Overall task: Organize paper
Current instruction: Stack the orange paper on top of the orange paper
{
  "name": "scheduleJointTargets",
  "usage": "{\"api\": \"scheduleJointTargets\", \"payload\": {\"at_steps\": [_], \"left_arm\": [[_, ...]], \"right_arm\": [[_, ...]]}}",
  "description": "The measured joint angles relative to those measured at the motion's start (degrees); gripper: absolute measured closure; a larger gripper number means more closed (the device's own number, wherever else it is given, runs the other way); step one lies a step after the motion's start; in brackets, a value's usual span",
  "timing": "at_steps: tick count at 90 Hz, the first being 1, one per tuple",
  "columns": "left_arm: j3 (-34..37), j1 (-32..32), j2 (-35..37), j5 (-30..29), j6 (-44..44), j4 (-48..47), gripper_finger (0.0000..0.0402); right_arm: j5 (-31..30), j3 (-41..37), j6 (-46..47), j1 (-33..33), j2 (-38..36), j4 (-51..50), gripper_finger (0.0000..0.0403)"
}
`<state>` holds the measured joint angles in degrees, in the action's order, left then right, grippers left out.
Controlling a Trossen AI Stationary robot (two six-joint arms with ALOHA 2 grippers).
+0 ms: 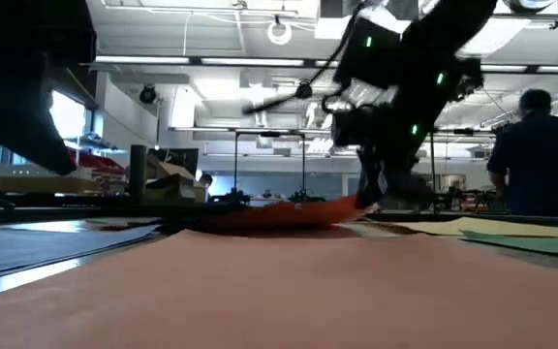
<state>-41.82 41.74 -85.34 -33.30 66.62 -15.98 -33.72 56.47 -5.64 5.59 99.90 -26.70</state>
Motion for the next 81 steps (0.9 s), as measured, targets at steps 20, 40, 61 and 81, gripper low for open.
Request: {"api": "scheduleJointTargets", "payload": {"at_steps": [20,40,61,81], "left_arm": [[-0.1,-0.8,0.1,-4.7,-5.9,4.8,0.0401],[-0.1,-1.3,0.1,-7.9,-7.3,6.4,0.0401],[-0.1,-1.3,0.1,-8.4,-7.6,6.2,0.0401],[-0.1,-1.3,0.1,-8.6,-8.3,6.3,0.0401]], "right_arm": [[-4.3,12.1,12.8,3.8,-5.5,-17.3,0.0403],[-13.4,22.9,26.2,5.0,-7.0,-30.5,0.0403],[2.2,25.3,28.8,12.5,-7.0,-31.2,0.0403],[7.1,23.1,34.0,24.8,-7.0,-30.5,0.0403]]}}
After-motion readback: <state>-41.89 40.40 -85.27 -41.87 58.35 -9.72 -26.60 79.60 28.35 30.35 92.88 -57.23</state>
